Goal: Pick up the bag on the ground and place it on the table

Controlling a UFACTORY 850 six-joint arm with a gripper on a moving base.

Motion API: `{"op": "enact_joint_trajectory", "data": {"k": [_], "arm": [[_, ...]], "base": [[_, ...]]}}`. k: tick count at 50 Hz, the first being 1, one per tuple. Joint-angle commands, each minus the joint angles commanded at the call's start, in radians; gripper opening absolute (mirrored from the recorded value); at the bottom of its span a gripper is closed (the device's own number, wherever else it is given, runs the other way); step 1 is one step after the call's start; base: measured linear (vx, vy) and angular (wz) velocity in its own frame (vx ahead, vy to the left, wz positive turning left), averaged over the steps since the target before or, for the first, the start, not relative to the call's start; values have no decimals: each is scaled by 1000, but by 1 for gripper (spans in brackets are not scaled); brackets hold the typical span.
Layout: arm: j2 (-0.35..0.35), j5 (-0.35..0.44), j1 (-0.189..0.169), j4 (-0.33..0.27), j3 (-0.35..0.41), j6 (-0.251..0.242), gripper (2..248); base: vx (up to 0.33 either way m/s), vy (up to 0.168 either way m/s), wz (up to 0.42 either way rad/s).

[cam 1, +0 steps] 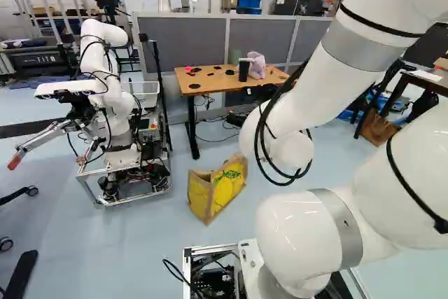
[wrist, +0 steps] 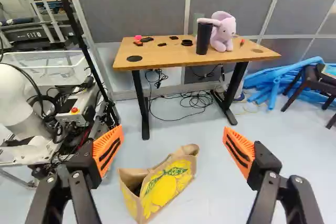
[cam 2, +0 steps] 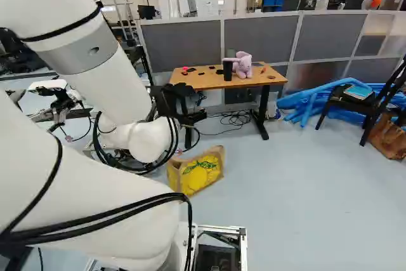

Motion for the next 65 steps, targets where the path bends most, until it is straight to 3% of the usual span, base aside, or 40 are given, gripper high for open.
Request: {"op": "enact_joint_trajectory", "data": {"k": [19, 43, 65], "arm": [[-8, 0, 0, 0, -7, 0, 247], [-66, -13, 5, 0, -57, 0, 247], [-195, -168, 35, 0, -176, 0, 247]], "base": [[218, 3, -8], [14, 2, 1], [0, 0, 0]]}}
